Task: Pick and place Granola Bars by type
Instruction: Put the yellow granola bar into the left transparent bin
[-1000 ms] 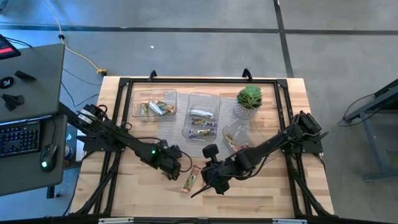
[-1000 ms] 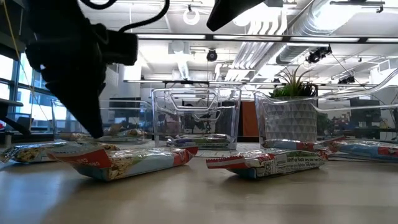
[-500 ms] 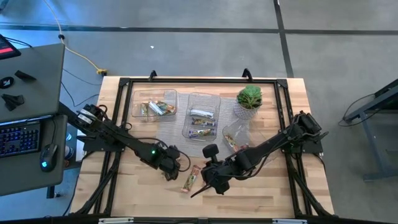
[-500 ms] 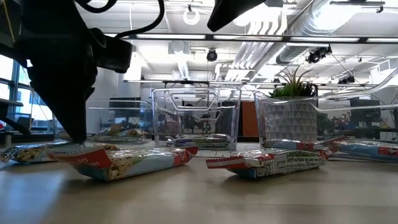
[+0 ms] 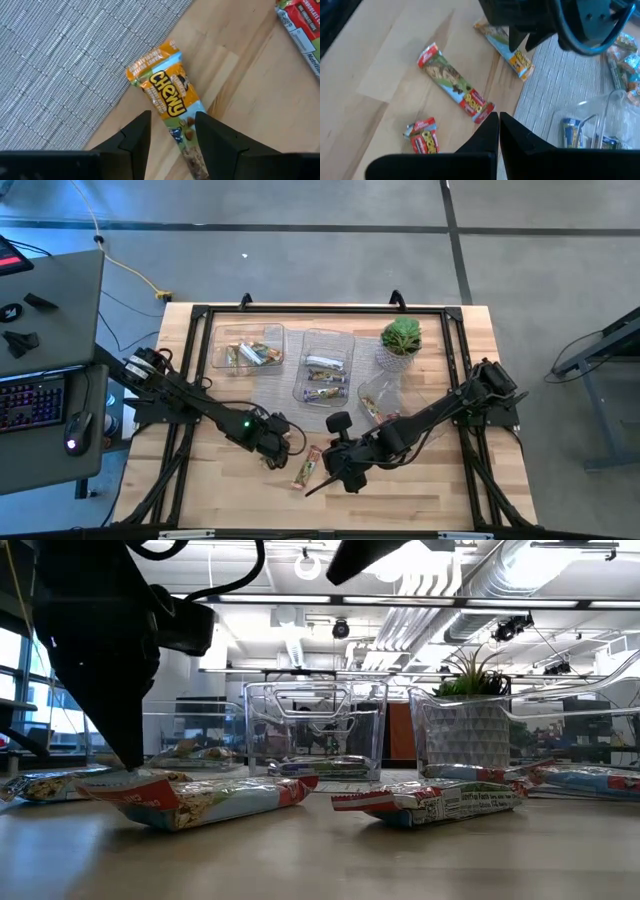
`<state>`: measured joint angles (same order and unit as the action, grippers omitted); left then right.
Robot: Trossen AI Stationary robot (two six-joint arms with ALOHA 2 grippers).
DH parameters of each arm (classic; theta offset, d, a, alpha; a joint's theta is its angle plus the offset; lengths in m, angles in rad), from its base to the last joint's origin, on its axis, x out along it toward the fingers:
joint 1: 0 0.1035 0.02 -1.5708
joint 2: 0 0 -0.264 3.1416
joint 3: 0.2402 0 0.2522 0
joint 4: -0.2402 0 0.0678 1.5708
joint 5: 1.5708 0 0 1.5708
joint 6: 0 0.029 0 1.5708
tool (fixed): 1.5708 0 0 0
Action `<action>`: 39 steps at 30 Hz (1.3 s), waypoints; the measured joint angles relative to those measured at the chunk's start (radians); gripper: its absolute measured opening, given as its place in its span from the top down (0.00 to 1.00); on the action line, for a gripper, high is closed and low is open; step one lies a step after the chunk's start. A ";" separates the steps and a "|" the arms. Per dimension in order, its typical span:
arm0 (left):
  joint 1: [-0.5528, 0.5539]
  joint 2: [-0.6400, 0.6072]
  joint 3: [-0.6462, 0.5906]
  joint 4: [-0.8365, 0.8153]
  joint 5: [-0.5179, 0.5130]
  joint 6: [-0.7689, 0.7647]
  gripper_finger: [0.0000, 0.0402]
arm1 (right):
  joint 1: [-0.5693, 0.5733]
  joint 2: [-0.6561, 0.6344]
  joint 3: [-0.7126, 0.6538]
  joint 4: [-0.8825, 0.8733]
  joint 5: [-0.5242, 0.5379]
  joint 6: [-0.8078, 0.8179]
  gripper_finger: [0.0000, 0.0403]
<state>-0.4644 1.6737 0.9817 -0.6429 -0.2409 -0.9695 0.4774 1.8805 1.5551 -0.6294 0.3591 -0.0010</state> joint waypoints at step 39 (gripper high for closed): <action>0.000 0.068 0.002 0.059 0.061 -0.109 0.53 | 0.000 0.000 0.000 0.082 0.095 -0.007 1.00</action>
<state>-0.4648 1.7422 0.9839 -0.5844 -0.1799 -1.0783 0.4774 1.8805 1.5555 -0.5476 0.4538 -0.0082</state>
